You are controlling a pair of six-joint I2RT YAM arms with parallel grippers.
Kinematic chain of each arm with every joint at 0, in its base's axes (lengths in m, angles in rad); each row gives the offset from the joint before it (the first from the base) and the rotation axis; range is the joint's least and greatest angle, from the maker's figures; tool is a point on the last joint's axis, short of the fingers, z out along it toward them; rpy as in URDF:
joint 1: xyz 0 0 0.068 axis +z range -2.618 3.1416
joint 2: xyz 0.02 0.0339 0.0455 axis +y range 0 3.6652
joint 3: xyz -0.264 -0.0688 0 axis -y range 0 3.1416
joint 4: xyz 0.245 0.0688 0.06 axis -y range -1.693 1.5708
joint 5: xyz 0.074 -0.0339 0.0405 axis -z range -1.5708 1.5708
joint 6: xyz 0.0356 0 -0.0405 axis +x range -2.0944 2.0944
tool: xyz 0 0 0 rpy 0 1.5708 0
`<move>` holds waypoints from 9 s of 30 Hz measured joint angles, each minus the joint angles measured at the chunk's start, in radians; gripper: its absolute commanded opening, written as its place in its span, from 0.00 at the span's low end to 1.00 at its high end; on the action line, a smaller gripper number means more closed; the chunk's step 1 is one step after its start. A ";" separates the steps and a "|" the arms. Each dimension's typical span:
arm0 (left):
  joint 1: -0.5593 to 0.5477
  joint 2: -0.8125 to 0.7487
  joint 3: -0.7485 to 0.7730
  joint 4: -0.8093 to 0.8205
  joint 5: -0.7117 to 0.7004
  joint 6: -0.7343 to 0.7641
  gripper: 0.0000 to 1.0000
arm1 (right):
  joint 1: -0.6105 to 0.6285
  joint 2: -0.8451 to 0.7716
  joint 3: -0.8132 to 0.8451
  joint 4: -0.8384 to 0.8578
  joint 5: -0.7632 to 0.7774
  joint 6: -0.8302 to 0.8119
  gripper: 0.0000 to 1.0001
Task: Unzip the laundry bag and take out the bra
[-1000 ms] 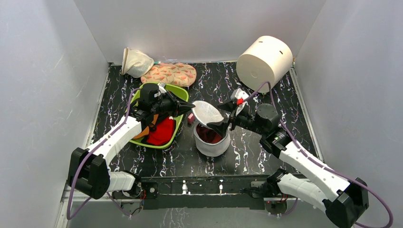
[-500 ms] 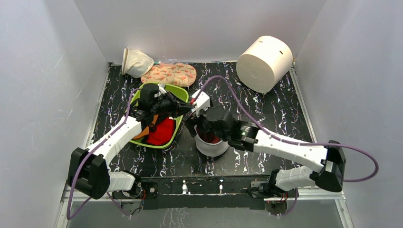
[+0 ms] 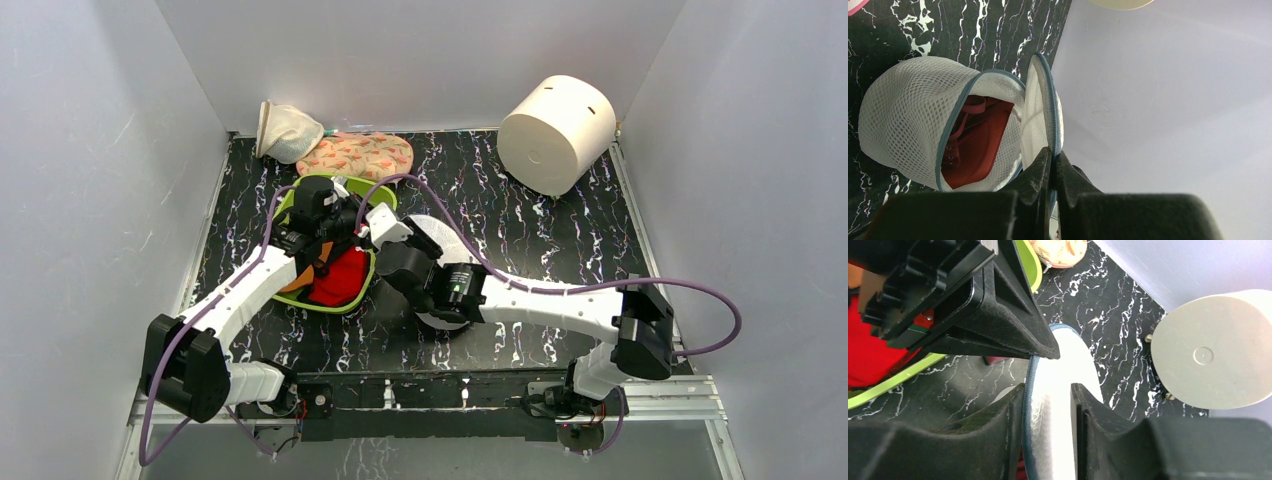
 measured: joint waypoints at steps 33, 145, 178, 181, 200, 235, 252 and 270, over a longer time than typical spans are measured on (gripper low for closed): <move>-0.047 -0.040 0.070 -0.191 -0.105 0.472 0.95 | -0.568 -0.592 -0.494 0.227 -0.565 0.813 0.00; -0.634 0.498 0.471 -0.331 -0.751 1.056 0.35 | -0.636 -0.654 -0.783 0.259 -0.846 0.491 0.00; -0.634 0.475 0.421 -0.280 -0.753 1.116 0.00 | -0.640 -0.656 -0.788 0.262 -0.877 0.504 0.00; -0.634 0.400 0.381 -0.283 -0.751 1.130 0.00 | -0.640 -0.656 -0.788 0.262 -0.877 0.504 0.00; -0.634 -0.056 0.384 -0.262 -0.783 1.270 0.00 | -0.640 -0.656 -0.788 0.257 -0.848 0.513 0.00; -0.552 0.226 1.162 -0.405 -1.205 1.635 0.00 | -0.640 -0.638 -0.787 0.234 -0.845 0.521 0.00; 0.051 0.209 1.041 -0.600 -0.925 1.177 0.00 | -0.640 -0.638 -0.774 0.222 -0.855 0.521 0.00; 0.185 0.169 0.350 -0.494 -0.737 0.914 0.00 | -0.640 -0.640 -0.773 0.205 -0.874 0.529 0.00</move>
